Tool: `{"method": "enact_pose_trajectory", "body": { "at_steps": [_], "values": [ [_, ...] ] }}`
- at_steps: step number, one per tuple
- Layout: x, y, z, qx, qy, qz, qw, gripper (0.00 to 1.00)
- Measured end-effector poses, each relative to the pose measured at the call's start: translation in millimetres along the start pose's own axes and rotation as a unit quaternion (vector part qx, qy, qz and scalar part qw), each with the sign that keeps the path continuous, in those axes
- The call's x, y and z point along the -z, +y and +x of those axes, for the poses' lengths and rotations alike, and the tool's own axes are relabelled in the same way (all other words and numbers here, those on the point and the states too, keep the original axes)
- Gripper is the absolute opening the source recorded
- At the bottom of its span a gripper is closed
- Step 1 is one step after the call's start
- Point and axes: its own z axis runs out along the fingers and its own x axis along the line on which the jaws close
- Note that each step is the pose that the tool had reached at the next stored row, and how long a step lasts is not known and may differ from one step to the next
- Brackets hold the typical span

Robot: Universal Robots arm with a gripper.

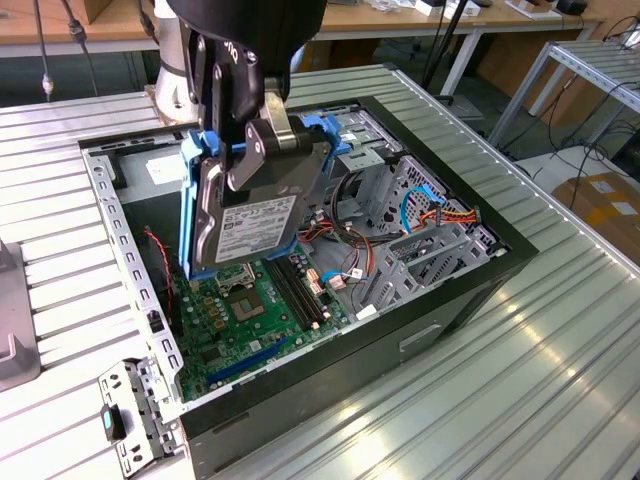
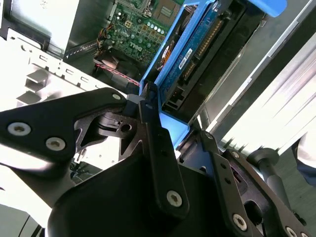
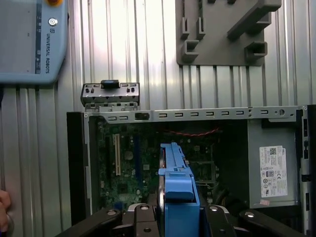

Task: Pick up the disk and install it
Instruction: 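Insert the disk into the insertion slot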

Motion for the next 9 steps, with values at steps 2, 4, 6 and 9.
{"method": "enact_pose_trajectory", "body": {
  "at_steps": [2, 4, 6, 9],
  "values": [
    [0.1, -1.9, 2.3, 0.000, 0.0001, 0.0000, 1.0000, 0.37],
    [0.2, -3.3, 4.2, 0.000, 0.0000, 0.0000, 1.0000, 0.37],
    [0.2, -4.5, 5.8, 0.000, 0.0000, 0.0000, 1.0000, 0.37],
    [0.2, -6.1, 7.8, 0.000, 0.0000, 0.0000, 1.0000, 0.37]
  ]
}}
